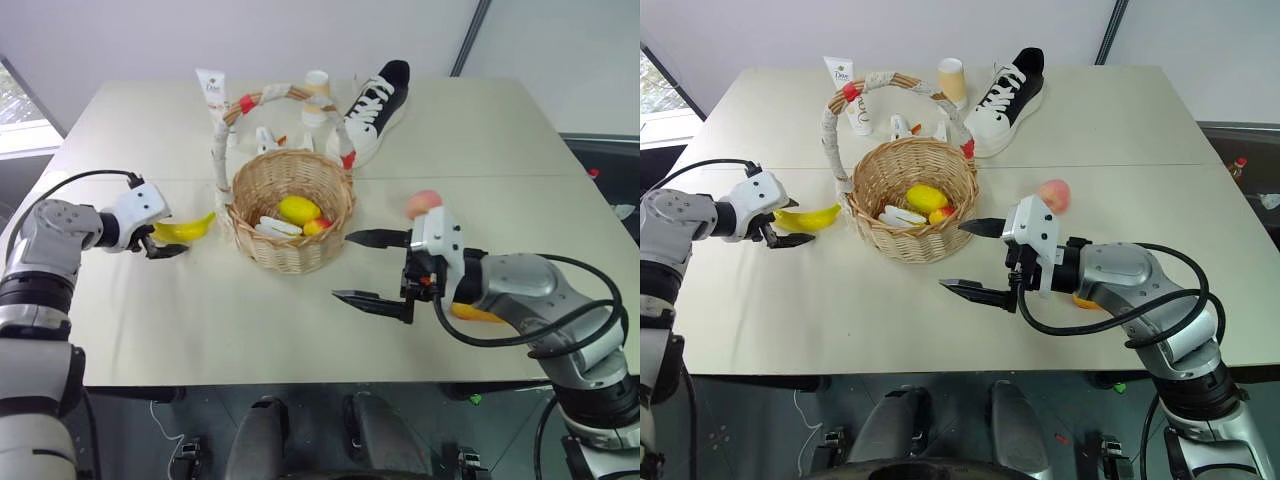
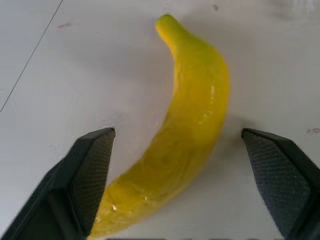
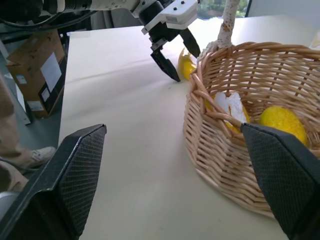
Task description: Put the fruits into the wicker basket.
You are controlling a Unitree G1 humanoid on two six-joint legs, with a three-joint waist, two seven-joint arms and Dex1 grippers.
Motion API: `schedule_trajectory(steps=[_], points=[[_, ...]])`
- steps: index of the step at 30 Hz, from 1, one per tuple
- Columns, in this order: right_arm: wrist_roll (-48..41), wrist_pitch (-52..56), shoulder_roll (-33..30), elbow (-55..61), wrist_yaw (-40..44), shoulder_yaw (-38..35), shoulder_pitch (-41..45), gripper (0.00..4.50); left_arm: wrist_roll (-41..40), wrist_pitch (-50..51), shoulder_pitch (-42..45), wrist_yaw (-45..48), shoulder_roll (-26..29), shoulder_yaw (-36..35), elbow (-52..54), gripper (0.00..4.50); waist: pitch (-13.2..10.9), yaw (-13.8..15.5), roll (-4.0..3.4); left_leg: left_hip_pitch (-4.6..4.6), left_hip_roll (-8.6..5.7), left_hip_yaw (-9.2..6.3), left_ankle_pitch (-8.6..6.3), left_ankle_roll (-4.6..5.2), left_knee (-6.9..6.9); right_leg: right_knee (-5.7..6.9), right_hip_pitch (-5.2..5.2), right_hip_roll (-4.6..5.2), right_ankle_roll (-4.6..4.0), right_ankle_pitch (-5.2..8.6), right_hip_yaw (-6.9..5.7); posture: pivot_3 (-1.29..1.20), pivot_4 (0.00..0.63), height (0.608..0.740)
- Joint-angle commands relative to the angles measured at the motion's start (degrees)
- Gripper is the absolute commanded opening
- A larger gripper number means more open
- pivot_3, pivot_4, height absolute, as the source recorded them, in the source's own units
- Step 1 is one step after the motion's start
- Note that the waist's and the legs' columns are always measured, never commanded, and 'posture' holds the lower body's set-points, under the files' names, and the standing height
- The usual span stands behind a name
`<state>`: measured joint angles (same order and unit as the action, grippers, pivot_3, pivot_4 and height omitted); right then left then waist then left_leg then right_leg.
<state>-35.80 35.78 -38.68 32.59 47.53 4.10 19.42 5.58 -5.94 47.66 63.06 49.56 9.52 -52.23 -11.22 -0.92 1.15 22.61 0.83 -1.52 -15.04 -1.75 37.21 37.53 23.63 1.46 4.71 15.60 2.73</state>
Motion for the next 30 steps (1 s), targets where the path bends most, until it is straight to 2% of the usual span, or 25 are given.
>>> schedule_trajectory(steps=[1, 5, 9, 12, 16, 19, 21, 24, 27, 30], points=[[0.2, -1.3, 0.8, 2.9, -1.0, -0.6, -0.4, 4.50, 1.2, -3.0, 2.2, 0.2, -0.4, -0.1, -4.0, 2.63, 0.0, 0.0, 0.00, 0.00, 0.01, 0.00, 0.00, 0.00, 0.00, 0.01, 0.00, 0.00, 0.00, 0.00, 0.00, 0.00, 0.150, 0.740], [0.3, -1.3, 0.9, 3.1, -1.3, -0.7, -0.6, 4.50, 2.2, -4.9, 3.1, -0.6, -0.2, 0.0, -5.9, 0.72, 0.0, -0.1, 0.01, 0.00, 0.01, -0.01, 0.00, 0.00, 0.02, 0.04, 0.01, 0.00, 0.00, 0.00, 0.00, 0.00, 0.150, 0.740], [0.6, -1.3, 0.8, 3.1, -1.6, -0.8, -0.7, 4.50, -0.4, -4.5, 1.8, 0.8, 1.9, -3.2, -3.6, 0.72, 0.0, -0.2, 0.01, -0.01, 0.03, -0.02, 0.00, 0.00, 0.02, 0.06, 0.01, 0.00, 0.00, 0.00, 0.00, 0.00, 0.150, 0.740], [0.7, -1.4, 0.6, 2.9, -1.6, -1.0, -0.4, 4.50, -10.7, 3.9, -3.0, 6.9, 4.8, -11.3, 7.0, 0.72, 0.0, -0.5, 0.03, 0.02, 0.08, -0.03, 0.00, 0.00, 0.01, 0.08, 0.07, 0.01, 0.00, 0.00, 0.01, 0.00, 0.150, 0.740], [1.2, -2.1, 0.0, 1.2, -0.7, -1.7, 0.4, 4.50, -31.7, 29.2, -17.1, 11.4, 8.1, -24.4, 39.3, 0.72, 0.0, -0.9, 0.04, 0.42, 0.17, -0.18, 0.00, -0.01, 0.11, 0.38, 0.55, 0.14, -0.01, 0.00, 0.05, 0.00, 0.150, 0.740], [1.7, -2.8, -0.3, -0.7, 0.2, -1.8, 1.7, 4.50, -41.7, 39.6, -26.1, 9.5, 8.2, -29.0, 59.8, 0.72, 0.0, -0.8, 0.03, 0.72, 0.13, -0.22, 0.00, -0.01, 0.33, 0.48, 0.79, 0.26, 0.00, 0.00, 0.07, 0.00, 0.150, 0.740], [2.3, -3.6, -0.3, -2.2, 0.9, -1.7, 2.7, 4.50, -45.1, 43.8, -26.4, 3.4, 5.6, -27.9, 68.7, 0.72, 0.0, -0.5, 0.03, 0.71, 0.12, -0.23, 0.00, -0.01, 0.48, 0.52, 0.74, 0.26, 0.01, -0.01, 0.07, 0.00, 0.150, 0.740], [3.5, -4.9, -0.5, -4.7, 1.9, -1.8, 3.8, 4.50, -44.9, 46.4, -21.6, -6.7, -0.7, -22.3, 76.4, 0.72, 0.0, 0.1, 0.04, 0.71, 0.12, -0.24, 0.00, -0.01, 0.77, 0.59, 0.60, 0.13, 0.05, -0.03, 0.06, 0.00, 0.150, 0.740], [4.3, -5.9, -0.7, -6.2, 2.6, -1.9, 4.4, 4.50, -38.6, 46.2, -13.7, -14.9, -8.3, -13.8, 75.0, 0.72, 0.0, 0.2, 0.07, 0.72, 0.00, -0.17, 0.00, 0.00, 0.89, 0.58, 0.53, 0.05, 0.14, -0.08, 0.04, 0.00, 0.150, 0.740], [5.0, -6.3, -0.7, -6.4, 2.6, -1.9, 4.4, 4.50, -32.2, 43.8, -9.5, -18.1, -11.4, -8.3, 70.0, 0.72, 0.0, -0.3, 0.06, 0.71, -0.06, -0.16, -0.06, 0.11, 0.88, 0.57, 0.58, 0.02, 0.15, -0.08, 0.10, 0.00, 0.150, 0.740]])
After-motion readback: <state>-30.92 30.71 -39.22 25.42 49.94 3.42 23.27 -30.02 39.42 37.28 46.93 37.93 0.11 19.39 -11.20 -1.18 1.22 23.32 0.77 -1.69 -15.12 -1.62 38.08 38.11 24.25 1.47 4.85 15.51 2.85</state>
